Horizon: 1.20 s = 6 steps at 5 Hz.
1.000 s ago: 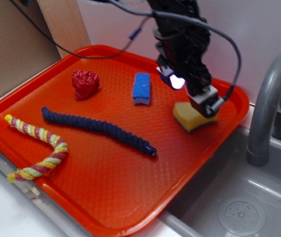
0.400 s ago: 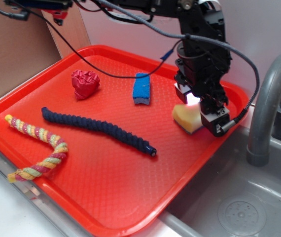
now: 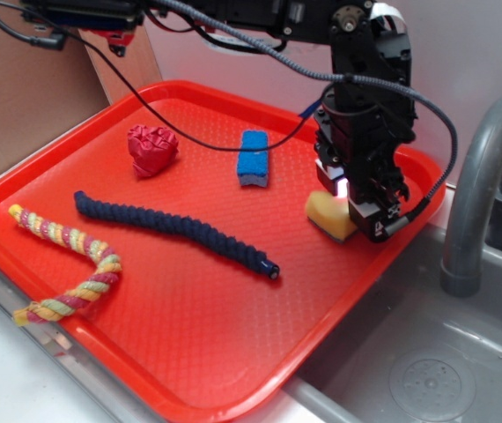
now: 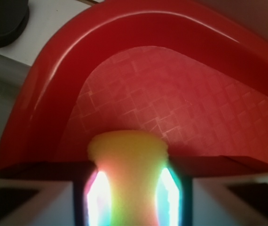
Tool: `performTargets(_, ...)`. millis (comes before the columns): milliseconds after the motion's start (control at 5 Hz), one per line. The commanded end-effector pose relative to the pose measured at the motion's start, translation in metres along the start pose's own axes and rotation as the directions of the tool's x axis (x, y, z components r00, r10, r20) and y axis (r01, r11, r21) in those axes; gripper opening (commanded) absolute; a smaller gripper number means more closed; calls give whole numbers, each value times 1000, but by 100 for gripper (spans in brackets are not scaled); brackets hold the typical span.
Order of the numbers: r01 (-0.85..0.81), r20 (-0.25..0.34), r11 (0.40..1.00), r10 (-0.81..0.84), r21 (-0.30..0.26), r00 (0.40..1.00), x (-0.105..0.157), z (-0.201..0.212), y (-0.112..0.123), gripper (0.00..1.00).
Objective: Grab the green sponge.
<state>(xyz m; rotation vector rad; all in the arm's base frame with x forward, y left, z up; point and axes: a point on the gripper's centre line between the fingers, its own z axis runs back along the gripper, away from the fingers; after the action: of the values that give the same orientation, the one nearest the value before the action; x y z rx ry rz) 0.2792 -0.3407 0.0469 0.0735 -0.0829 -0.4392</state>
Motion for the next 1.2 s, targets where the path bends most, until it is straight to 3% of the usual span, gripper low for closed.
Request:
performTargets(0,-73,82,997,73,-7,994,5,52,11,0)
performTargets(400,-209,190,978,200,26,961,0,127,43,0)
performTargets(600,-260,209,965,249,22,946,-8,149,63,0)
performTargets(1000,-362,209,932,360,-30,909,-59,172,96,0)
